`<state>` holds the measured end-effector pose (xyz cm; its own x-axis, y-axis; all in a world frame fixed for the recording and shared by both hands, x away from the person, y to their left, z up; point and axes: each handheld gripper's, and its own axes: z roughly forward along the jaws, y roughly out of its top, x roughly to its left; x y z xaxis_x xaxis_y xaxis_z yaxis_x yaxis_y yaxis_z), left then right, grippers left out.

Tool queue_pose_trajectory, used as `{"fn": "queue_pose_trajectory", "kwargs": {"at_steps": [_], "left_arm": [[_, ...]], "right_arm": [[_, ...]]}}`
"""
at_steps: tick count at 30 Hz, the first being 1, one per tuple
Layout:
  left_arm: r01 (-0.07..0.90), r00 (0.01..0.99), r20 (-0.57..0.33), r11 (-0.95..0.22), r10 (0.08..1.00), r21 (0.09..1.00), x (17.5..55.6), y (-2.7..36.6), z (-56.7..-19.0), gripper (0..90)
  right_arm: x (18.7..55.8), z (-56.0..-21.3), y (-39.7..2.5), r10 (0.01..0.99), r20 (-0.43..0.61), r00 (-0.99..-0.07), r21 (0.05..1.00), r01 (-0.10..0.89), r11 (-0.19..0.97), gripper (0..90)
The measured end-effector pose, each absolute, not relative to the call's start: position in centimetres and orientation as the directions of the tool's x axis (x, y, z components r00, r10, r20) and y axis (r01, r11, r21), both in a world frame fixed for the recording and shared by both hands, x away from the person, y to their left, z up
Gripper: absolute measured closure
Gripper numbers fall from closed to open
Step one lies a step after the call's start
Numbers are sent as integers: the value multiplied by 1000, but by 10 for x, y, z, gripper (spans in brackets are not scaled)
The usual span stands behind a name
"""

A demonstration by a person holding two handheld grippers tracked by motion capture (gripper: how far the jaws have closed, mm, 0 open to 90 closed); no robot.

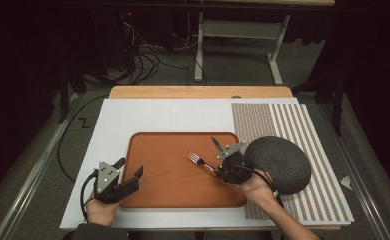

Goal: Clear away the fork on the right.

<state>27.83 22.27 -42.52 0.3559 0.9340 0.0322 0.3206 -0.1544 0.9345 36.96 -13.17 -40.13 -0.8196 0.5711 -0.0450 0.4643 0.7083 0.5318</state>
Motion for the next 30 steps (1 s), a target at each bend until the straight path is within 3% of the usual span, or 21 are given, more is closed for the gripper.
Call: {"fn": "queue_pose_trajectory", "kwargs": {"at_steps": [20,30], "left_arm": [[321,350,36,-156,936,934,278,223,-425,329],[325,355,37,-160,934,932,278,223,-425,329]], "right_arm": [[370,-416,-118,570,-45,-821,493,477,727,777],[373,-417,-120,581,-94,-808,501,466,729,755]]}}
